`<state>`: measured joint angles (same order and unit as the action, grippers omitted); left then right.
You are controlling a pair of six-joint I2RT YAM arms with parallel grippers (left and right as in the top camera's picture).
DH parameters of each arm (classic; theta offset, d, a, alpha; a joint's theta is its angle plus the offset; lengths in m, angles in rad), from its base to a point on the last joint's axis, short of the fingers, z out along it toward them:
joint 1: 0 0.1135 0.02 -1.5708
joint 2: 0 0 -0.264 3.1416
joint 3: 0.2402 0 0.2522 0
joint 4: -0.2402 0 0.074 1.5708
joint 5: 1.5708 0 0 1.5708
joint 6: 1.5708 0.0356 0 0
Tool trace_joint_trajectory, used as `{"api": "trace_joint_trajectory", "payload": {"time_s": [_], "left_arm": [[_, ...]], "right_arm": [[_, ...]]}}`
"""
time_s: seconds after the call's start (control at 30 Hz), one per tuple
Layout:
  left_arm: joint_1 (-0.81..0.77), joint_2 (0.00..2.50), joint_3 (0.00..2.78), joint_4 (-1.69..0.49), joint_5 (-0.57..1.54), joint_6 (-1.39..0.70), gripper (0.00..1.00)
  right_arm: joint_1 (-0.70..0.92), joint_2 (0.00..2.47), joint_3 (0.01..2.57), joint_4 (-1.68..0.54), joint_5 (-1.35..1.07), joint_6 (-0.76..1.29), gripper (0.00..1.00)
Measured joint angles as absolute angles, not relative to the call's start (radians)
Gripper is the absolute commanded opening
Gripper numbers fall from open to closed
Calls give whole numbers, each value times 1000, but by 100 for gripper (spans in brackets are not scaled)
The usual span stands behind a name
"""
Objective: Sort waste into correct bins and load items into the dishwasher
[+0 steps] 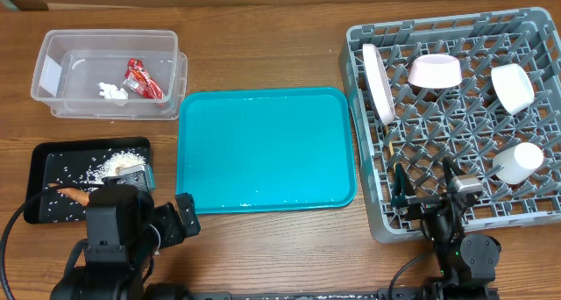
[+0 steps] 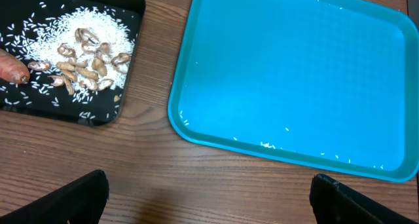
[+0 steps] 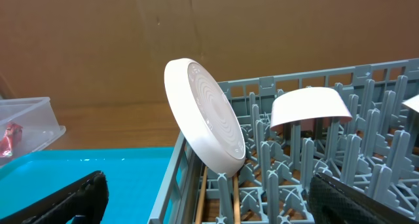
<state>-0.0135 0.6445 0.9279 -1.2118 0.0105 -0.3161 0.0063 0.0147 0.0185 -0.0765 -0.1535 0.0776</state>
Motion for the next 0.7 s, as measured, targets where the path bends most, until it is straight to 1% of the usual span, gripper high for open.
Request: {"api": "trace_joint_trajectory", "payload": {"time_s": [0.5, 0.63, 0.7], "left_arm": [[-14, 637, 928, -1212, 10, -316, 100], [-14, 596, 926, -1214, 6, -316, 100], [-14, 536, 900, -1152, -9, -315, 100]], "right_arm": [[6, 15, 19, -76, -153, 78, 100], [6, 15, 19, -76, -153, 78, 100], [6, 15, 19, -75, -153, 78, 100]]}}
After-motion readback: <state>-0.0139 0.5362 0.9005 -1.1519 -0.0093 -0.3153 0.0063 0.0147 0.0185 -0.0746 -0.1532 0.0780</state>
